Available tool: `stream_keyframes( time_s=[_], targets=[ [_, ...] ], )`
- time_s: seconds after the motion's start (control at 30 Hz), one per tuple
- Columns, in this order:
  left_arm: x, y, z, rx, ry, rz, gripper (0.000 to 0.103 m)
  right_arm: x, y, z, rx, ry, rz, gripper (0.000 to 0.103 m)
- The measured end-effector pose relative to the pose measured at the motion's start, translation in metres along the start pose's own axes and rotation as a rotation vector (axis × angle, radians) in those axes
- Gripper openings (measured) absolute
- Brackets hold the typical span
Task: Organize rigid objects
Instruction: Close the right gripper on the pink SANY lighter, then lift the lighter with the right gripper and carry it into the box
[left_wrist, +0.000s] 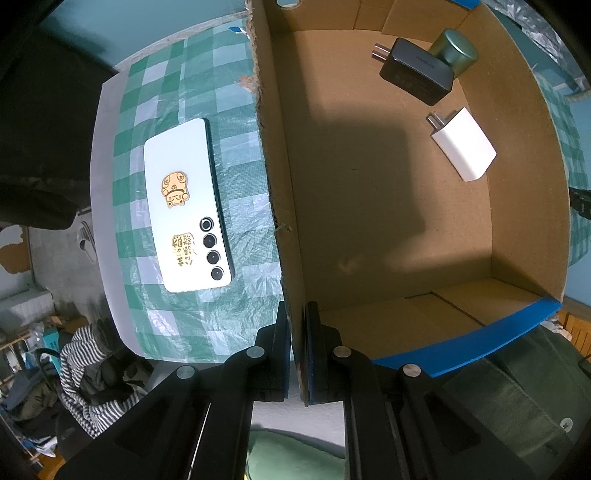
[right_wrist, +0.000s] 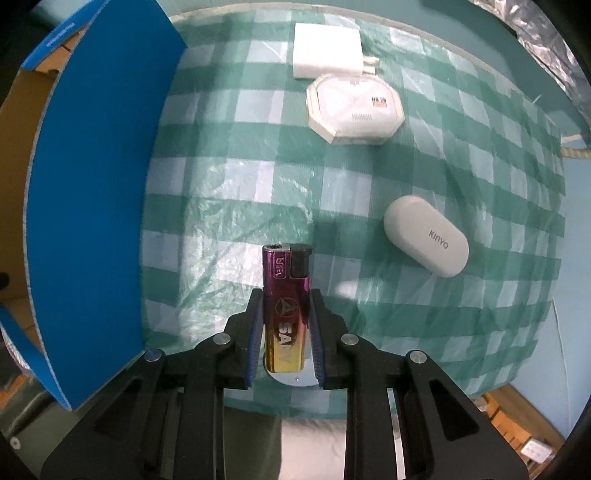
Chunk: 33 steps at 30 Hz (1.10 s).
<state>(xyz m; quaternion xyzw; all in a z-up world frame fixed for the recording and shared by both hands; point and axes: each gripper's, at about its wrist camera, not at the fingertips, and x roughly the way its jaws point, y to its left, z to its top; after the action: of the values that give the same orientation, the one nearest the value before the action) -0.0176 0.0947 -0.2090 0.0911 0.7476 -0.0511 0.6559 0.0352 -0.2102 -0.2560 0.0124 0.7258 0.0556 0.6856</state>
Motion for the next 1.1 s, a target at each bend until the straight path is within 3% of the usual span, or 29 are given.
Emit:
stream_keyframes(
  time_s=[0.3,0.57,0.7,1.1],
  targets=[
    [0.0,0.0,0.001,-0.003,0.002,-0.001,0.008,-0.021,-0.008,0.0,0.033,-0.039,0.12,0.021],
    [0.0,0.0,0.001,-0.009,0.003,-0.001,0.008,-0.046,-0.006,0.002,-0.012,-0.116,0.093,0.021],
    [0.0,-0.001,0.001,-0.009,0.003,-0.001,0.008,-0.079,0.005,0.005,-0.012,-0.189,0.101,0.021],
    [0.0,-0.001,0.001,-0.006,0.006,-0.001,0.008,-0.124,0.019,0.018,-0.038,-0.238,0.14,0.021]
  ],
)
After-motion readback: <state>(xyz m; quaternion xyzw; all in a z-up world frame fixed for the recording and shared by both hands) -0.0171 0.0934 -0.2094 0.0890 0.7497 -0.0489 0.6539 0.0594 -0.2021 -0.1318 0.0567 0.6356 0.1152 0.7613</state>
